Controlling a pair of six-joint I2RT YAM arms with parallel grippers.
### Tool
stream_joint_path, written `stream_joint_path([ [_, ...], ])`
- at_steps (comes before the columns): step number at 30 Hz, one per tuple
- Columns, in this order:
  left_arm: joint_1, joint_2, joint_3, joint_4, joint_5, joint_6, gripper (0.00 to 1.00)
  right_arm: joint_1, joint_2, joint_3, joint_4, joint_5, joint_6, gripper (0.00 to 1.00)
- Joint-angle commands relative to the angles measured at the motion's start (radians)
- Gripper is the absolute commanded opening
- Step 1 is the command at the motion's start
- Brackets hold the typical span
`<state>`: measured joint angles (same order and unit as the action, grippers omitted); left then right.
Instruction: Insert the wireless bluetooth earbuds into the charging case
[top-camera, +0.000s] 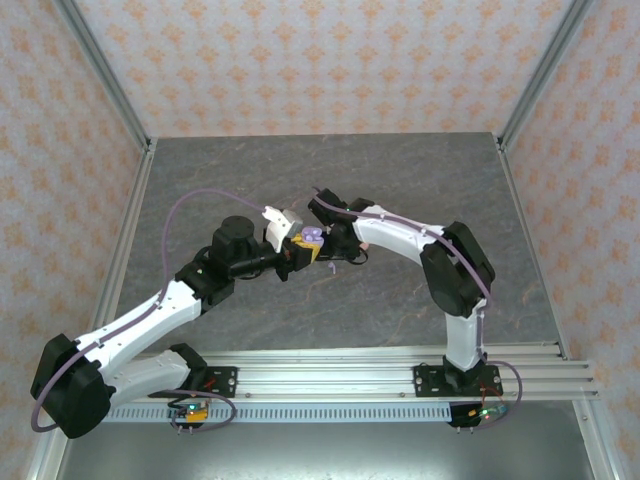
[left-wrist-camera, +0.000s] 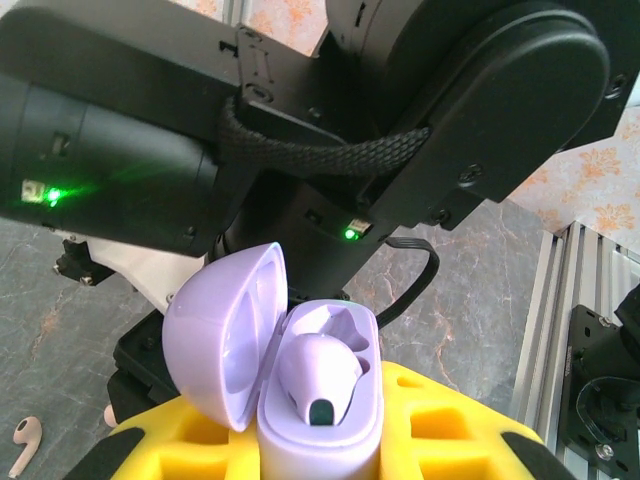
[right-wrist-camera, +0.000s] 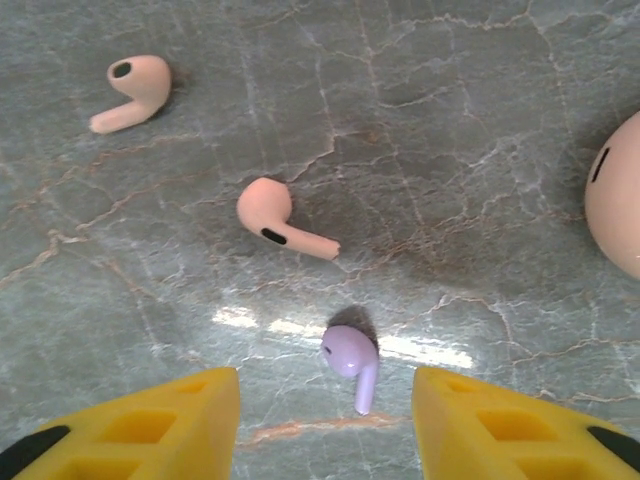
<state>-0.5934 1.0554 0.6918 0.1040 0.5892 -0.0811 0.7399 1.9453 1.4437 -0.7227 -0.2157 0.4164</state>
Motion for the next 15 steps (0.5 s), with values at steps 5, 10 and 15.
stream_joint_path([
  [5, 0.004, -0.018, -0.013, 0.026, -0.019, -0.006, 0.0, 0.01, 0.058, 0.051, -0.09, 0.075, 0.015, 0.45],
  [10, 0.004, -0.02, -0.014, 0.024, -0.02, -0.005, 0.0, 0.01, 0.073, 0.059, -0.092, 0.053, 0.007, 0.42],
  [15, 0.004, -0.02, -0.015, 0.023, -0.02, -0.005, 0.0, 0.01, 0.09, 0.064, -0.096, 0.033, -0.005, 0.42],
])
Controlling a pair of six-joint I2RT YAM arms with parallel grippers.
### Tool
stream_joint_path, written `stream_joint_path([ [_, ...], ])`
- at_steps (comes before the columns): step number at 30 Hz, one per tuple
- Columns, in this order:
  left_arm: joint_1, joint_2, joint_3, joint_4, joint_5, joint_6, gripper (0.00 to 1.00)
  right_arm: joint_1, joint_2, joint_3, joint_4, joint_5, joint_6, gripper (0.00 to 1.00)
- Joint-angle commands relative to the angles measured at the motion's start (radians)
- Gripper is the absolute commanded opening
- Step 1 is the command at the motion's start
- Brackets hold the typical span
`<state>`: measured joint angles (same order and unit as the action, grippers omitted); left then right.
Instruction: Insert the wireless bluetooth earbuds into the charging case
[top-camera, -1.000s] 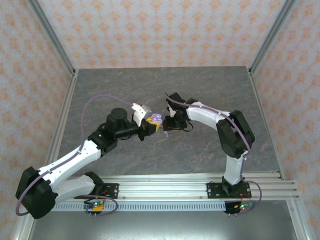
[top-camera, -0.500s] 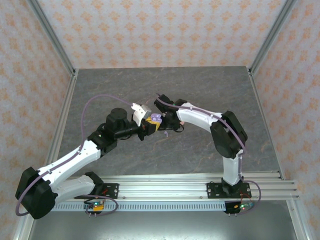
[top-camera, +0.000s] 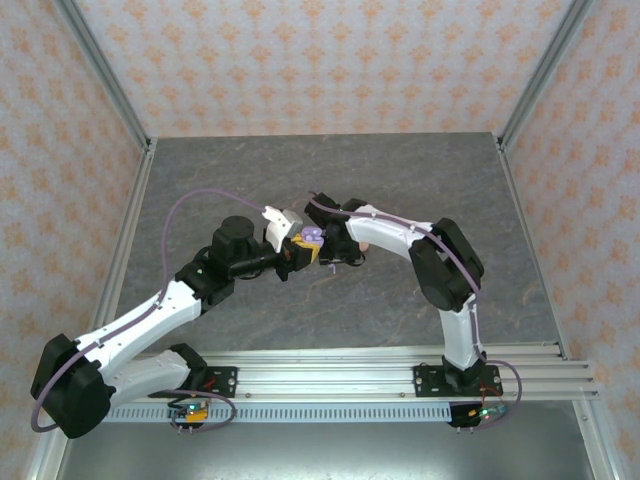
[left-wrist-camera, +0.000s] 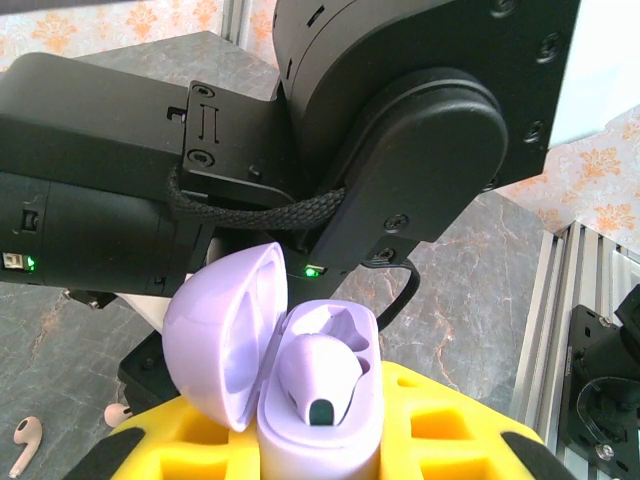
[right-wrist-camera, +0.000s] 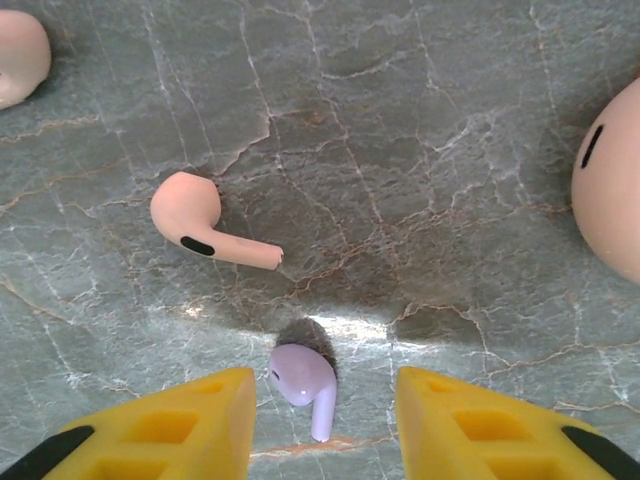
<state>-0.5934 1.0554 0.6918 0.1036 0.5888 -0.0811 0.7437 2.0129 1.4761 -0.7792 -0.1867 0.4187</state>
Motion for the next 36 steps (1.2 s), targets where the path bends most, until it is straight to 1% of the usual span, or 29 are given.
stream_joint_path([
  [1, 0.004, -0.019, -0.014, 0.025, -0.018, -0.006, 0.0, 0.007, 0.024, 0.033, -0.038, 0.004, -0.008, 0.42],
  [4, 0.004, -0.02, -0.014, 0.024, -0.018, -0.005, 0.0, 0.006, 0.034, 0.038, -0.042, 0.009, -0.006, 0.41],
  [10, 0.005, -0.018, -0.014, 0.025, -0.017, -0.005, 0.0, 0.006, 0.045, 0.041, -0.033, 0.0, -0.007, 0.37],
  [22, 0.004, -0.014, -0.017, 0.028, -0.018, -0.006, 0.0, 0.007, 0.075, 0.061, -0.03, -0.015, -0.005, 0.36],
  [36, 0.004, -0.011, -0.02, 0.03, -0.02, -0.009, 0.0, 0.006, 0.086, 0.058, -0.06, -0.016, -0.032, 0.24],
])
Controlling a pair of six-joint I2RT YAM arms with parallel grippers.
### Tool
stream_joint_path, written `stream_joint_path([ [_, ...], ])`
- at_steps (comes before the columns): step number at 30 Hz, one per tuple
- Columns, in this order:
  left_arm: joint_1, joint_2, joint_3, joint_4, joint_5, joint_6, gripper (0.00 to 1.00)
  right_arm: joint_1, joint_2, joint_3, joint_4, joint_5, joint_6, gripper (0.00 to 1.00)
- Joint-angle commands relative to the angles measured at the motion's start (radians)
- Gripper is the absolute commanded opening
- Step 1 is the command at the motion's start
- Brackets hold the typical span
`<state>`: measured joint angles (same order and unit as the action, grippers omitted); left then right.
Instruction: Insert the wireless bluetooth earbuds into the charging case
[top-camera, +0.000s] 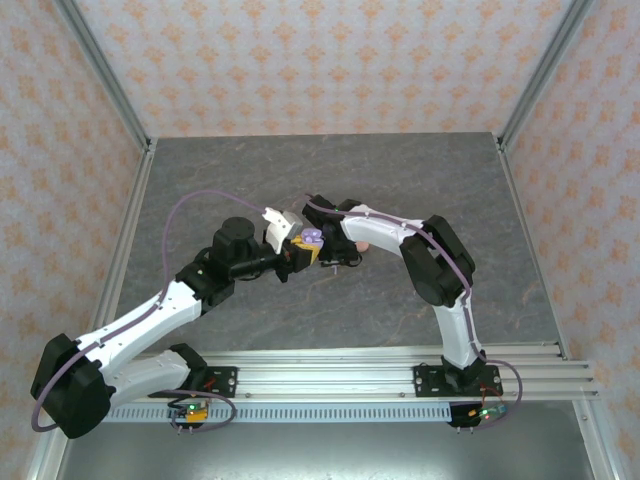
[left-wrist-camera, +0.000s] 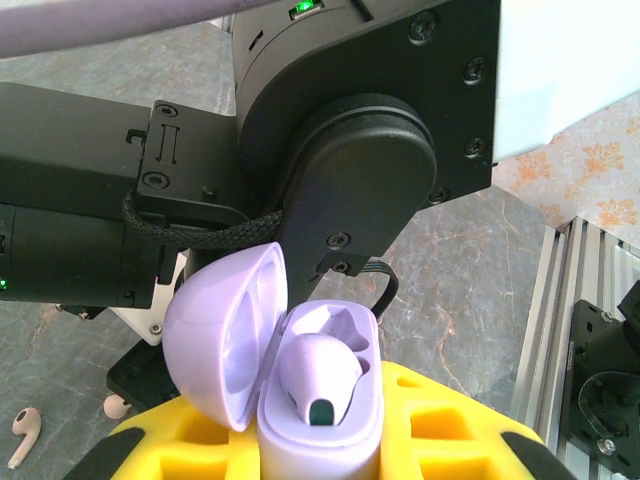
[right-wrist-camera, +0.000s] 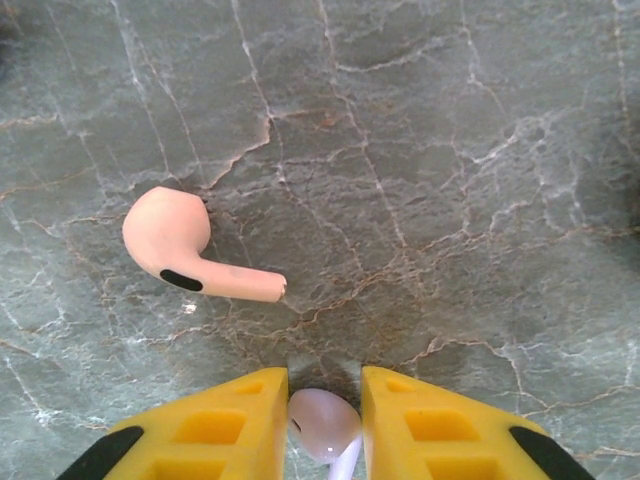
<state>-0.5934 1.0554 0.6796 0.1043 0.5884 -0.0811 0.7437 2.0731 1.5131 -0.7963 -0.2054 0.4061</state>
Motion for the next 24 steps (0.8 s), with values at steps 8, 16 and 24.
stream_joint_path([
  [8, 0.005, -0.008, -0.003, 0.025, -0.024, -0.013, 0.0, 0.006, 0.025, 0.018, -0.066, -0.017, -0.099, 0.24],
  [16, 0.005, -0.002, -0.001, 0.028, -0.026, -0.02, 0.0, 0.006, 0.011, 0.001, -0.062, 0.027, -0.148, 0.24],
  [24, 0.013, 0.037, -0.005, 0.045, -0.02, -0.052, 0.0, -0.05, -0.044, -0.042, -0.008, 0.012, -0.163, 0.22],
])
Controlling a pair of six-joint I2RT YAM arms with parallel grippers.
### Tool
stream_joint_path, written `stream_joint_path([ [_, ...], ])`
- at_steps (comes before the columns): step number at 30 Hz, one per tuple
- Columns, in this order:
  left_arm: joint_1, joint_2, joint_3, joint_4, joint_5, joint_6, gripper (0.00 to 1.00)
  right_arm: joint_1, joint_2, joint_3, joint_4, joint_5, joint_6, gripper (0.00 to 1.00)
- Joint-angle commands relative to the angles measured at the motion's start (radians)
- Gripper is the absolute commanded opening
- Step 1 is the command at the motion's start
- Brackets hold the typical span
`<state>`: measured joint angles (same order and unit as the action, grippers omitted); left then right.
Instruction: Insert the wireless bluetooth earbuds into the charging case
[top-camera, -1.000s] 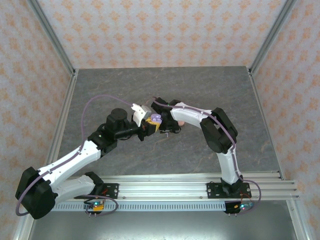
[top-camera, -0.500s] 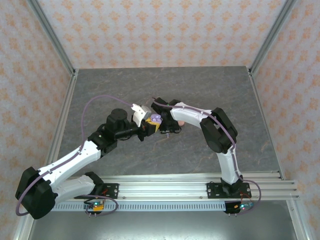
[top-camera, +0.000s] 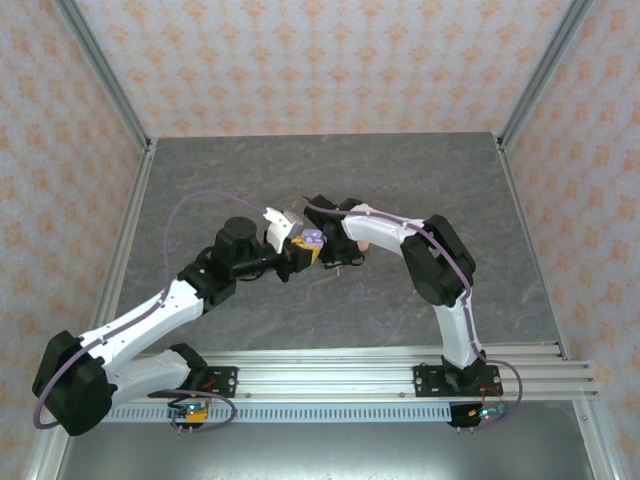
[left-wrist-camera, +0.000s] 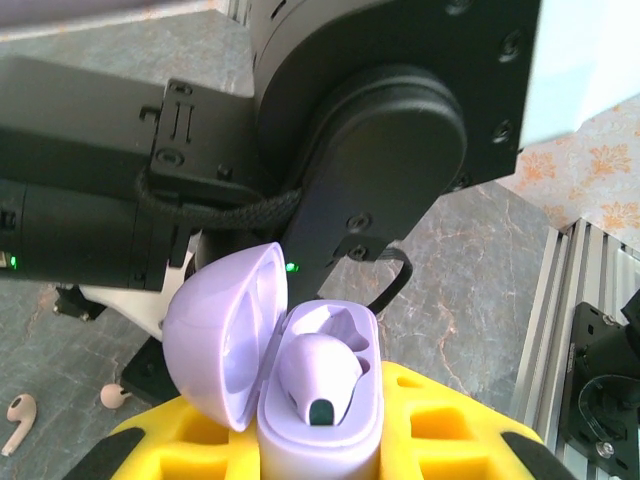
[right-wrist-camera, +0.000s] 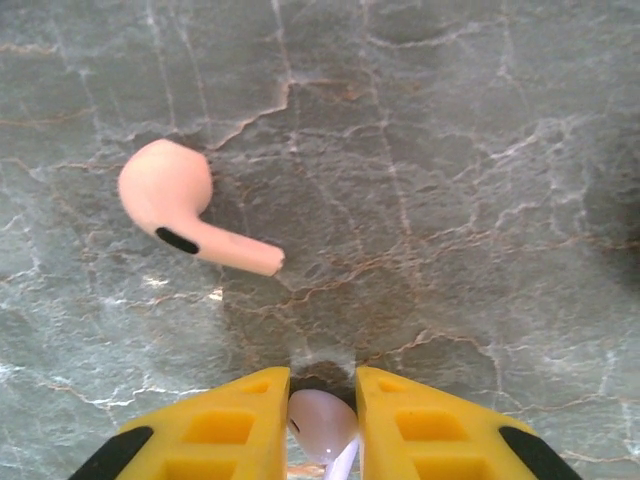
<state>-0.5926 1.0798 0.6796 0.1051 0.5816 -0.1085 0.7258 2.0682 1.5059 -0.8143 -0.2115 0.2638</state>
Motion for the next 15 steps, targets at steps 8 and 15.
stream_joint_path([
  [8, 0.046, 0.069, -0.047, 0.128, 0.009, -0.075, 0.0, -0.113, -0.142, -0.147, 0.128, -0.082, -0.029, 0.22],
  [15, 0.058, 0.137, -0.083, 0.207, 0.004, -0.096, 0.0, -0.148, -0.256, -0.239, 0.251, -0.175, -0.014, 0.21],
])
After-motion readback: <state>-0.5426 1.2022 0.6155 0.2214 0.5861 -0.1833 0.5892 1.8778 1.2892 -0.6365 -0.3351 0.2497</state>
